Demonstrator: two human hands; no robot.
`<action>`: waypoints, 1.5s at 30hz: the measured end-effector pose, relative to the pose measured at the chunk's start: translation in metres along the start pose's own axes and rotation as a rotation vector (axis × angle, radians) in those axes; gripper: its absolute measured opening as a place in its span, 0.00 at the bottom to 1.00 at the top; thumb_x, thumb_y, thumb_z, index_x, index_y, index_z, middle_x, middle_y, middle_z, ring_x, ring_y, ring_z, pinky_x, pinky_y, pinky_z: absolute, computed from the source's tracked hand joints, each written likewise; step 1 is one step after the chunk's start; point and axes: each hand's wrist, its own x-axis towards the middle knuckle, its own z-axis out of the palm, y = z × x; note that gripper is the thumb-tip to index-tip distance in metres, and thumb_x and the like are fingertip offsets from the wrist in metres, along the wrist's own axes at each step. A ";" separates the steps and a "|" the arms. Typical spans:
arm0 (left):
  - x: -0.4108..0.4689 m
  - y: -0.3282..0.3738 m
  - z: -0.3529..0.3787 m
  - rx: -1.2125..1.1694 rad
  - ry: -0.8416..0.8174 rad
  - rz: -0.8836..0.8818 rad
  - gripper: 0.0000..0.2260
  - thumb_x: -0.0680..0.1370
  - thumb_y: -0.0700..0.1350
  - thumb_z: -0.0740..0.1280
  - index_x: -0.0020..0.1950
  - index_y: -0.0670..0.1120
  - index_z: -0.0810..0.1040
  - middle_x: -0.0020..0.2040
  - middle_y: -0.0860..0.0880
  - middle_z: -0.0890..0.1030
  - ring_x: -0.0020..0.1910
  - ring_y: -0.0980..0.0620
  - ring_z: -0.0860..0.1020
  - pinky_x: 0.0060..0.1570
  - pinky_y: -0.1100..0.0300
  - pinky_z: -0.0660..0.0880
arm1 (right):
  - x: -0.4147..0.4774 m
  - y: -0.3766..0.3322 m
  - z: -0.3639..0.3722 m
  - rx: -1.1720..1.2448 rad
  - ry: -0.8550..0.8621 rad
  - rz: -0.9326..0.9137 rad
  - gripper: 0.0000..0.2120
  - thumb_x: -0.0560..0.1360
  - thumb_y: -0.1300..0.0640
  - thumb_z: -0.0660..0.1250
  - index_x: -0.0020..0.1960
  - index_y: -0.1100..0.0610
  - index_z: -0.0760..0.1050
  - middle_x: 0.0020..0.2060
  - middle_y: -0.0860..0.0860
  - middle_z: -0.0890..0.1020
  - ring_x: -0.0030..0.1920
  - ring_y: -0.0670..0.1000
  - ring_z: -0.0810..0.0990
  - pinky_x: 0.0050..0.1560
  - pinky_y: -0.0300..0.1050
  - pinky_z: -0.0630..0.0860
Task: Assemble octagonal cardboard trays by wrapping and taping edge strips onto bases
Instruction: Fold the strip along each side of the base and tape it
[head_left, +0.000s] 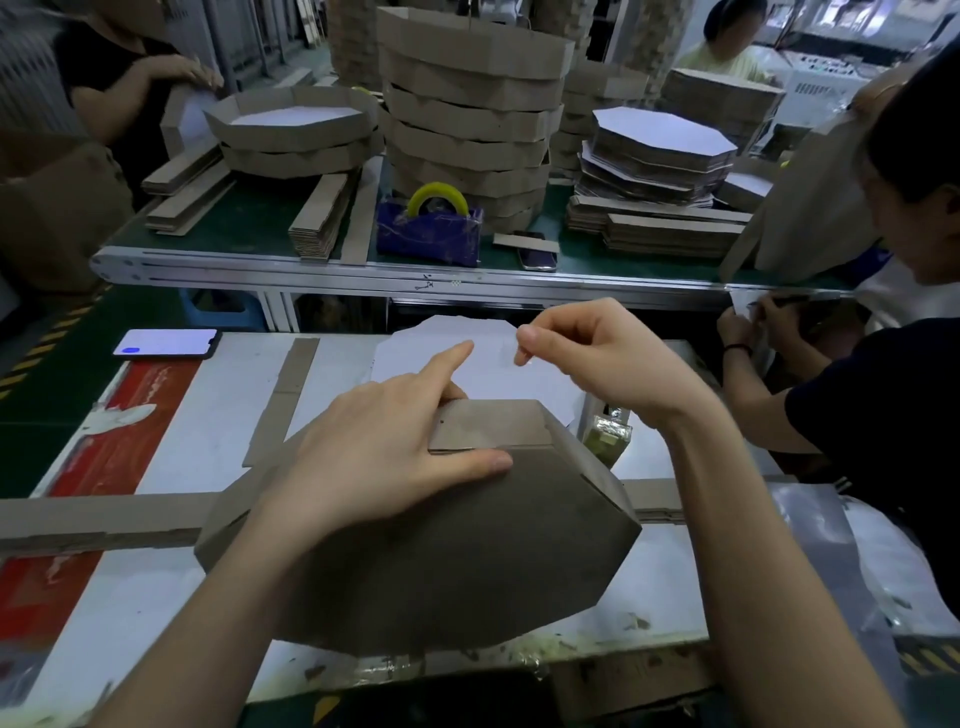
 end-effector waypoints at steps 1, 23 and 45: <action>-0.001 0.001 -0.001 -0.079 -0.005 -0.013 0.46 0.60 0.82 0.52 0.75 0.67 0.48 0.57 0.71 0.72 0.57 0.61 0.74 0.57 0.53 0.75 | -0.003 -0.009 0.000 0.017 -0.074 -0.031 0.12 0.80 0.48 0.65 0.43 0.51 0.83 0.23 0.44 0.69 0.26 0.43 0.63 0.29 0.33 0.62; -0.008 0.020 -0.004 -0.462 0.240 -0.172 0.10 0.77 0.55 0.66 0.42 0.52 0.80 0.38 0.56 0.81 0.44 0.58 0.78 0.50 0.49 0.76 | -0.025 -0.017 0.008 -0.051 -0.131 -0.003 0.12 0.74 0.55 0.74 0.57 0.53 0.84 0.39 0.52 0.86 0.38 0.48 0.81 0.43 0.45 0.78; -0.008 0.024 0.005 -0.448 0.298 -0.142 0.03 0.76 0.56 0.69 0.49 0.64 0.79 0.34 0.66 0.81 0.42 0.66 0.78 0.45 0.57 0.75 | -0.032 -0.013 0.000 0.043 0.102 0.202 0.08 0.70 0.48 0.77 0.38 0.53 0.83 0.28 0.48 0.79 0.28 0.46 0.70 0.30 0.38 0.68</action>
